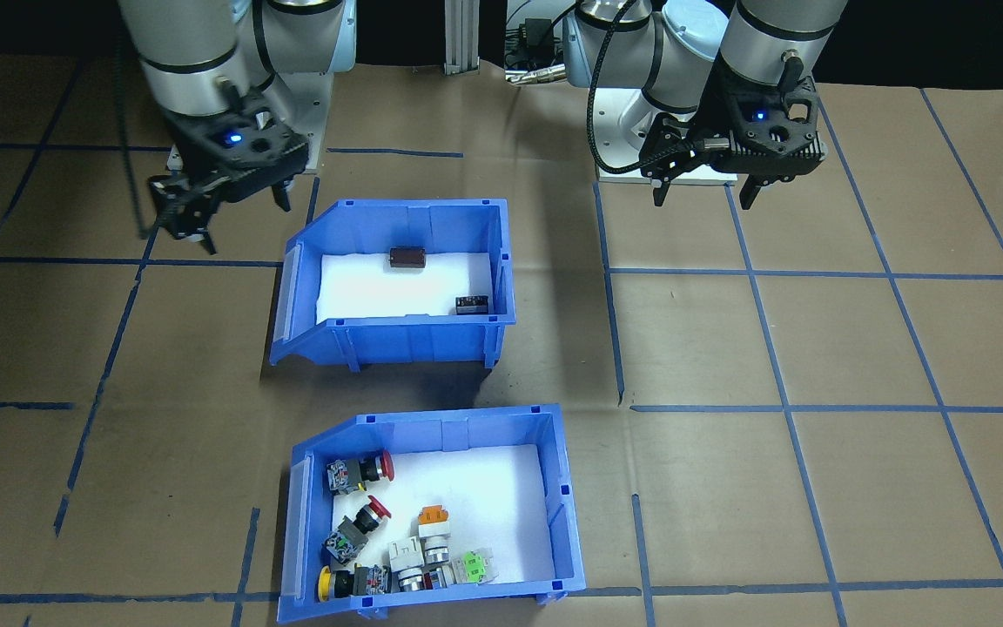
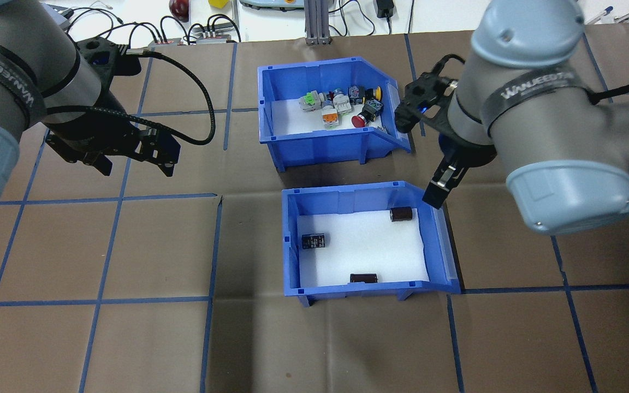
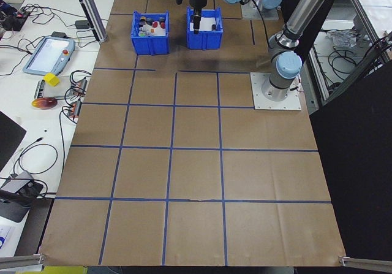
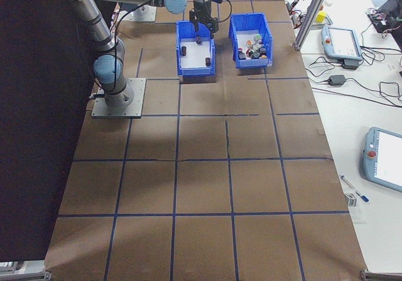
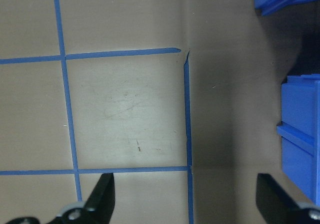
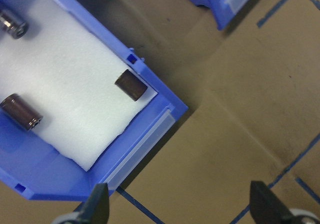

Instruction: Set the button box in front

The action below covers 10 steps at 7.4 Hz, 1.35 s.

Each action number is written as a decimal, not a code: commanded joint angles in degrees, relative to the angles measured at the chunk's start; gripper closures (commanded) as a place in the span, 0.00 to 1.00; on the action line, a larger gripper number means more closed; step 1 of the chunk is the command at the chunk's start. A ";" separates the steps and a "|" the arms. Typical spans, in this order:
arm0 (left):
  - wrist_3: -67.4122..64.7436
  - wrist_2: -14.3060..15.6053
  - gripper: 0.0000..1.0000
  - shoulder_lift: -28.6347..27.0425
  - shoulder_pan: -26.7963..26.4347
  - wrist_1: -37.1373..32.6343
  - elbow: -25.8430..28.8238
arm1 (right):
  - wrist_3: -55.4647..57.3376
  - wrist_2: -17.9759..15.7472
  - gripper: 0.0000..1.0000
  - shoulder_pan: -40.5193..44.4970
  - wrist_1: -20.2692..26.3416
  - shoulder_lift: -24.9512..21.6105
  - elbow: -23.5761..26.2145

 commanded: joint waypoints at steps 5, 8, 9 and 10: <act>0.00 -0.09 0.00 0.03 0.00 -0.09 -0.14 | 39.40 2.75 0.00 -4.33 5.74 2.19 -7.25; -0.26 -0.35 0.00 -2.06 0.18 -0.08 1.78 | 39.51 1.33 0.00 -4.24 8.46 3.88 -9.99; -0.26 -0.35 0.00 -2.25 0.18 -0.09 1.79 | 39.51 1.59 0.00 -4.24 9.51 3.53 -10.08; -0.26 -0.18 0.00 -2.25 0.18 -0.09 1.79 | 39.51 1.68 0.00 -4.24 9.52 3.35 -10.08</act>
